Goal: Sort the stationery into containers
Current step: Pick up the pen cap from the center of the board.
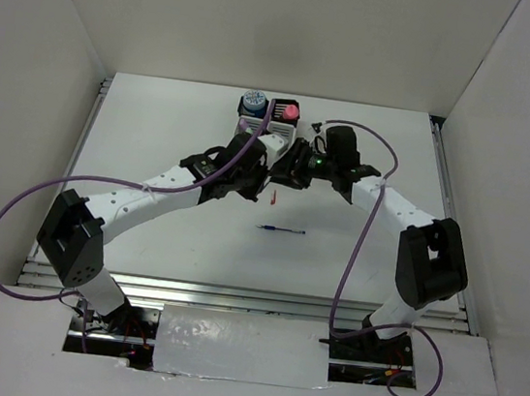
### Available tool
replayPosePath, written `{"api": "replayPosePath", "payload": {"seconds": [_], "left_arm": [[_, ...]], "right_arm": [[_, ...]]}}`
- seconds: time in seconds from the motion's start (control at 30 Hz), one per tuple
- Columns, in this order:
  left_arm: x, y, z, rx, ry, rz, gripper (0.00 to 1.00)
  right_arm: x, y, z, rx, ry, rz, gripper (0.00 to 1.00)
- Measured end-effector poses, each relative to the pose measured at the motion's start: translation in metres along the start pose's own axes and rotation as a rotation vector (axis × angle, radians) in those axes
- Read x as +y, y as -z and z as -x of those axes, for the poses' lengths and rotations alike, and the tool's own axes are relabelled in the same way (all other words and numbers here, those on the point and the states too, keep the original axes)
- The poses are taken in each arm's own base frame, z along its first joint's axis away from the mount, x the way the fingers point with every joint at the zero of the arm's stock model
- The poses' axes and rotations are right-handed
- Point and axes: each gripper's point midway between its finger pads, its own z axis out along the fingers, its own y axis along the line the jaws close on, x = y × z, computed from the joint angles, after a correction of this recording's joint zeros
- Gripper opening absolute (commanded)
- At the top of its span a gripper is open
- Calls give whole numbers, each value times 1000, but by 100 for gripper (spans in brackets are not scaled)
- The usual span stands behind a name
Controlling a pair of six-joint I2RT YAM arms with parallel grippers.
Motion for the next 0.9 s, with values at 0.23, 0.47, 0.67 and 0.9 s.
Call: {"api": "replayPosePath", "payload": {"seconds": [0.23,0.47,0.67,0.9], "left_arm": [[0,0,0,1,0,0,0],[0,1,2,-1,0,0,0],[0,0,1,0,0,0,0],[0,-2,2,4,0,1,0]], "right_arm": [[-7,-5,-1,11,-22,-14,36],[-11,-7,-2,18,-30,-23,28],[-11,-8,-2,17,-36,-23,11],[-12,-8,-1,10,-37,-32,0]]}}
